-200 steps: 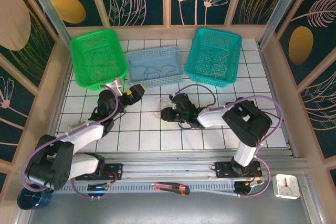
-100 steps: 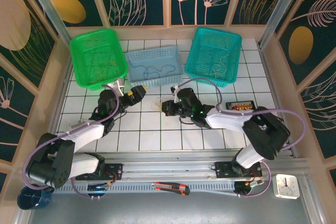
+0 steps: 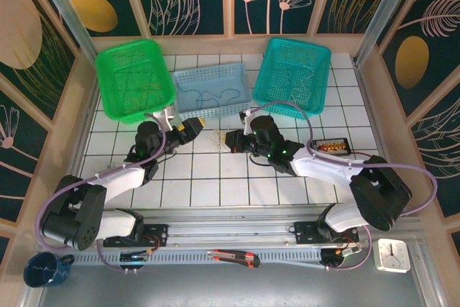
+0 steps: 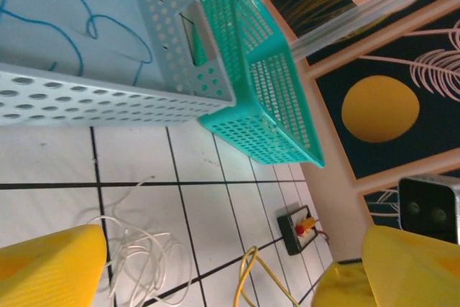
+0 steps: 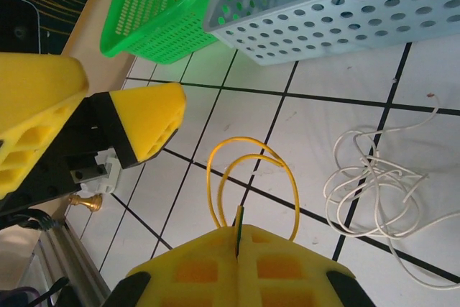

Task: Untangle the cables
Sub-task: Straighten the cable.

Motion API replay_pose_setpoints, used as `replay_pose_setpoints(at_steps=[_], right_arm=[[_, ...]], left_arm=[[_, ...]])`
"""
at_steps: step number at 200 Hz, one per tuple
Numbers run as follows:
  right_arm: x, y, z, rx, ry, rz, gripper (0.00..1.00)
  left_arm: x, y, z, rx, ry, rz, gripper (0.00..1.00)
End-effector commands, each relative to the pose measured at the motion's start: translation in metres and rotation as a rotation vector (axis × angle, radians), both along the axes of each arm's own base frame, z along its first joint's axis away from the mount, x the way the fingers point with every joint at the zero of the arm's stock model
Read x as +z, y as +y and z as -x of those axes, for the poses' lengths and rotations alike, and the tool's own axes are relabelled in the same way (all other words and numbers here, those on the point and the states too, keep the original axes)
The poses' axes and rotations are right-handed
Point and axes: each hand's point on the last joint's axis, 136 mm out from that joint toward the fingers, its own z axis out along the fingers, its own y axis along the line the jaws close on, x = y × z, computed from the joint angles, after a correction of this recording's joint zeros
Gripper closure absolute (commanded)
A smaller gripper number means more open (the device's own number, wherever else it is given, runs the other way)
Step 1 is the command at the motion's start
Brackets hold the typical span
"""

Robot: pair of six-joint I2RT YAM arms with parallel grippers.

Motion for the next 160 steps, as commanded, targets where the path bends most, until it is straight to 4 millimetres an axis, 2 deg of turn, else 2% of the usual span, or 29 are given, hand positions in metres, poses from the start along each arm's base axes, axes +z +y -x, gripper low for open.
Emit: replay_pose_setpoints(at_steps=[1,41,69,131,160], right_arm=[[0.010,0.001,-0.006,-0.002,-0.031,-0.013,1.00],[0.011,-0.001,-0.006,-0.004,-0.030,-0.020,1.00],[0.012,-0.001,-0.005,-0.003,-0.032,-0.025,1.00],[0.021,-0.002,-0.003,0.002,-0.043,-0.043,1.00],[0.024,-0.002,-0.002,0.007,-0.044,-0.053,1.00]], left_arm=[[0.019,-0.018,0.006,-0.077,-0.050,0.042,0.10],[-0.002,-0.031,0.016,-0.085,-0.008,0.023,0.11],[-0.011,-0.038,0.017,-0.079,0.015,0.013,0.16],[-0.023,-0.048,0.013,-0.087,0.041,-0.007,0.43],[-0.030,-0.050,0.012,-0.086,0.054,-0.015,0.50]])
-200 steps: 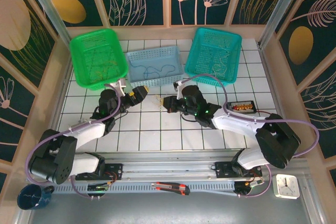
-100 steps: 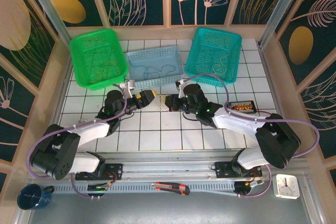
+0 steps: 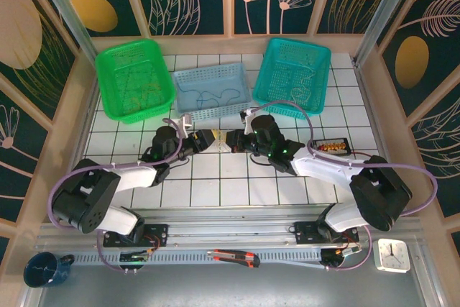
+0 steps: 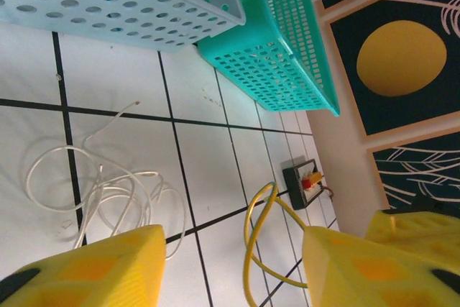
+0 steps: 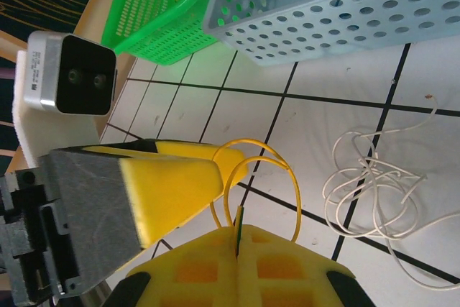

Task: Untangle the cables
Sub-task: Straighten the cable.

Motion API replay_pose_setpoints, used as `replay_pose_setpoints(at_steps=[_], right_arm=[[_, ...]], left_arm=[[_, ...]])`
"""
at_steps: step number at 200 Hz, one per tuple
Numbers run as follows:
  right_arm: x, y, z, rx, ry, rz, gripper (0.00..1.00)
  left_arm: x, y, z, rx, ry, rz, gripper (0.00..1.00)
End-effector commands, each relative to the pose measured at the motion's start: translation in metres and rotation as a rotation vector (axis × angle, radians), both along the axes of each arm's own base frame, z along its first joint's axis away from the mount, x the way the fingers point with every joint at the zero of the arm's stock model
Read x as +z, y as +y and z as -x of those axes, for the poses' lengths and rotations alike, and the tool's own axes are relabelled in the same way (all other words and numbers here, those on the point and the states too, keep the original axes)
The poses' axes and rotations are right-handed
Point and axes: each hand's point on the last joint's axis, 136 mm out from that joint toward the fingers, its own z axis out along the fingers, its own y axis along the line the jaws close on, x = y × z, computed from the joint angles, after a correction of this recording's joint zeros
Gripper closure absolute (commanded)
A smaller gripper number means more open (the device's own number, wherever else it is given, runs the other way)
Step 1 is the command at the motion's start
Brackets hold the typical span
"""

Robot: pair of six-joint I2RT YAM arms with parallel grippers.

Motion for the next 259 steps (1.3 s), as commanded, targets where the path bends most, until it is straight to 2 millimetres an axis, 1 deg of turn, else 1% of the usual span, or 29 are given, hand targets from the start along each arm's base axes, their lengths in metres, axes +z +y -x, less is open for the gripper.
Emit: replay_pose_setpoints(at_steps=[1,42,54,75,100,116,138,168,187,207,229,237,250,259], right_arm=[[0.023,-0.001,-0.001,0.005,-0.047,-0.048,1.00],[0.027,0.004,0.002,0.026,-0.040,-0.072,1.00],[0.027,0.005,0.002,0.031,-0.036,-0.079,1.00],[0.027,0.008,0.005,0.040,-0.031,-0.087,1.00],[0.024,0.012,0.007,0.050,-0.023,-0.090,1.00],[0.022,0.014,0.009,0.059,-0.017,-0.093,1.00],[0.019,0.019,0.012,0.070,-0.009,-0.093,1.00],[0.013,0.023,0.016,0.082,0.003,-0.090,1.00],[0.011,0.024,0.018,0.085,0.009,-0.090,1.00],[0.012,0.023,0.019,0.085,0.006,-0.091,1.00],[0.018,0.022,0.019,0.083,-0.006,-0.094,1.00],[0.021,0.021,0.020,0.082,-0.010,-0.096,1.00],[0.027,0.019,0.021,0.083,-0.019,-0.103,1.00],[0.033,0.018,0.022,0.084,-0.029,-0.112,1.00]], left_arm=[[0.013,-0.006,-0.008,0.003,-0.051,0.021,0.51],[0.010,-0.009,-0.013,0.006,-0.049,0.018,0.61],[0.009,-0.011,-0.015,0.004,-0.048,0.016,0.62],[0.007,-0.014,-0.017,0.001,-0.045,0.019,0.67],[0.007,-0.017,-0.018,0.001,-0.046,0.030,0.74],[0.007,-0.018,-0.019,0.002,-0.046,0.034,0.77],[0.009,-0.019,-0.020,0.003,-0.053,0.049,0.77],[0.014,-0.021,-0.020,0.001,-0.067,0.080,0.70],[0.018,-0.020,-0.021,0.009,-0.074,0.093,0.70],[0.018,-0.018,-0.022,0.026,-0.075,0.093,0.75],[0.015,-0.015,-0.025,0.048,-0.071,0.080,0.88],[0.013,-0.014,-0.026,0.059,-0.067,0.073,0.91],[0.010,-0.011,-0.027,0.079,-0.060,0.063,0.95],[0.008,-0.009,-0.028,0.093,-0.057,0.053,0.96]])
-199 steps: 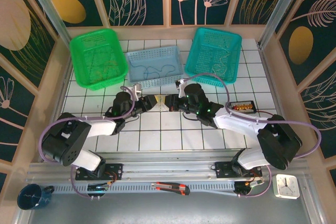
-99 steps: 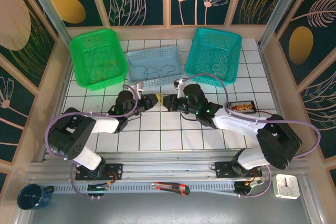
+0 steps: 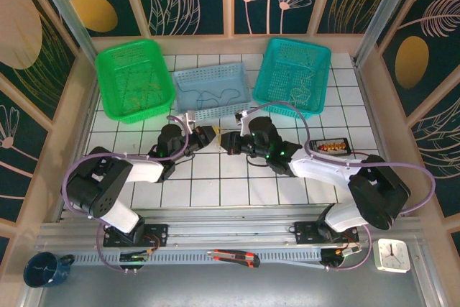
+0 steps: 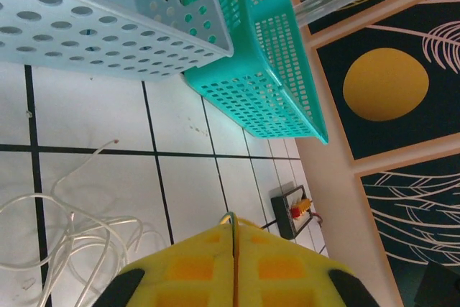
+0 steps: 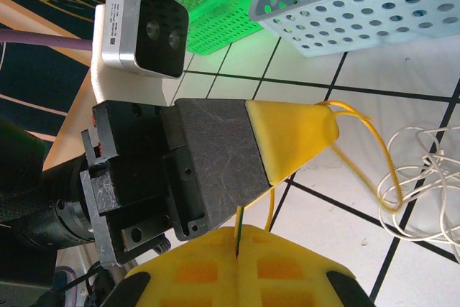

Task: Untangle the cables
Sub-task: Straighten the cable.

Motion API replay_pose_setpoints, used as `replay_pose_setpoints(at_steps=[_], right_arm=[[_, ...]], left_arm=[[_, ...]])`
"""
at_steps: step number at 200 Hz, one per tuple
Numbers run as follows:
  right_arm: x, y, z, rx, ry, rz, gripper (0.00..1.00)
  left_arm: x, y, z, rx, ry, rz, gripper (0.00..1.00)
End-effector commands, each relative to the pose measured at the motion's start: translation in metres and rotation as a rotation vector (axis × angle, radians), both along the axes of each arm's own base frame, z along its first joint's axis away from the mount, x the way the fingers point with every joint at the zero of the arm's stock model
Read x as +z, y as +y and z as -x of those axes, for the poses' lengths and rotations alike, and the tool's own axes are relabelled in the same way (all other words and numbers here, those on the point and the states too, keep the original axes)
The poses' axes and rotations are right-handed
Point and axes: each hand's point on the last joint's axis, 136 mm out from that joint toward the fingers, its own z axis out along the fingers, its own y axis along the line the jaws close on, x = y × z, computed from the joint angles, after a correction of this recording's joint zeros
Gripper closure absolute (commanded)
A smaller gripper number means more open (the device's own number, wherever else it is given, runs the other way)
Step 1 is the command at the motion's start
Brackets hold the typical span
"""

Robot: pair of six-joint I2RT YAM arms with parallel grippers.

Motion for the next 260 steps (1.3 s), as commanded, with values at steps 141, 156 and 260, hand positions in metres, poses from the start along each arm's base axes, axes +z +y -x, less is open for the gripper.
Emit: replay_pose_setpoints(at_steps=[141,156,260], right_arm=[[0.124,-0.028,0.020,-0.012,-0.193,-0.192,1.00],[0.126,-0.030,0.018,-0.019,-0.199,-0.195,1.00],[0.126,-0.054,-0.007,-0.095,-0.147,-0.298,1.00]], left_arm=[[-0.007,0.013,-0.016,0.111,-0.025,-0.079,0.75],[-0.007,0.013,-0.016,0.110,-0.026,-0.082,0.75],[0.036,-0.012,0.003,-0.057,-0.074,0.101,0.36]])
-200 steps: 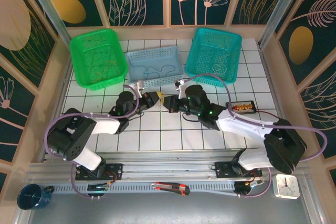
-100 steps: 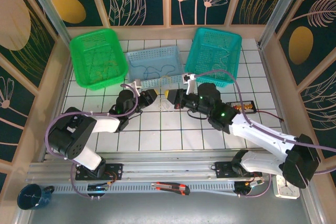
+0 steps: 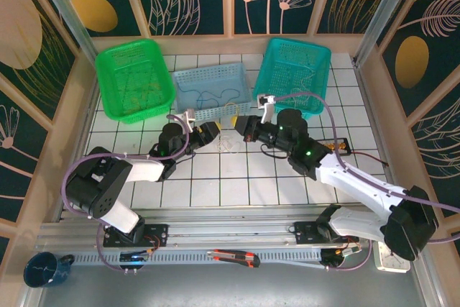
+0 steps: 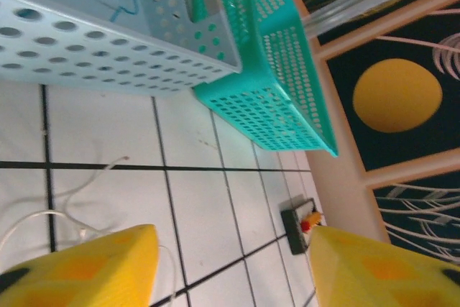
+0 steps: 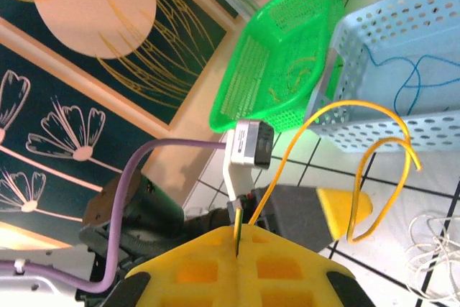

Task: Untangle the cables
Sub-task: Straighten the cable.

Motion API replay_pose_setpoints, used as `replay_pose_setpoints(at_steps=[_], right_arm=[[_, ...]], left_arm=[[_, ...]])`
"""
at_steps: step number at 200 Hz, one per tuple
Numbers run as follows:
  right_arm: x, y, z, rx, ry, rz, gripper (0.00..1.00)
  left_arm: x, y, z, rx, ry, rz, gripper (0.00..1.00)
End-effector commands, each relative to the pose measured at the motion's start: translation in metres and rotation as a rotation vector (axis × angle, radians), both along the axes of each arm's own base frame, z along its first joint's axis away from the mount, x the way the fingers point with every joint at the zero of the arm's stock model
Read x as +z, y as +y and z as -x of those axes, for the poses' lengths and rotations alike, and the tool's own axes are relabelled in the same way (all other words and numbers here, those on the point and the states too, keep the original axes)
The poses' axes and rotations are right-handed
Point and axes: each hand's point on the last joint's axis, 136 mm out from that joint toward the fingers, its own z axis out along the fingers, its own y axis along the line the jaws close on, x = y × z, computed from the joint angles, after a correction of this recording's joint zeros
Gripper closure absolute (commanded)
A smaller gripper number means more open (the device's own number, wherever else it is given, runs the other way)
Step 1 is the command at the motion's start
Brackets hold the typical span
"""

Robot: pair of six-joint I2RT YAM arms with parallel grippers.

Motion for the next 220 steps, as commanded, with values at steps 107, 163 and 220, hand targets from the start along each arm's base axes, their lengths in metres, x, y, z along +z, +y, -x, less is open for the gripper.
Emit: replay_pose_setpoints(at_steps=[107,163,220], right_arm=[[0.034,-0.001,-0.001,0.103,0.048,-0.314,1.00],[0.032,0.003,0.000,0.132,0.067,-0.352,1.00],[0.032,0.005,0.002,0.148,0.070,-0.367,1.00]], left_arm=[[0.098,-0.026,0.010,-0.133,-0.086,0.425,0.26],[0.125,-0.028,0.004,-0.121,-0.100,0.525,0.27],[0.131,-0.039,0.002,-0.139,-0.098,0.546,0.36]])
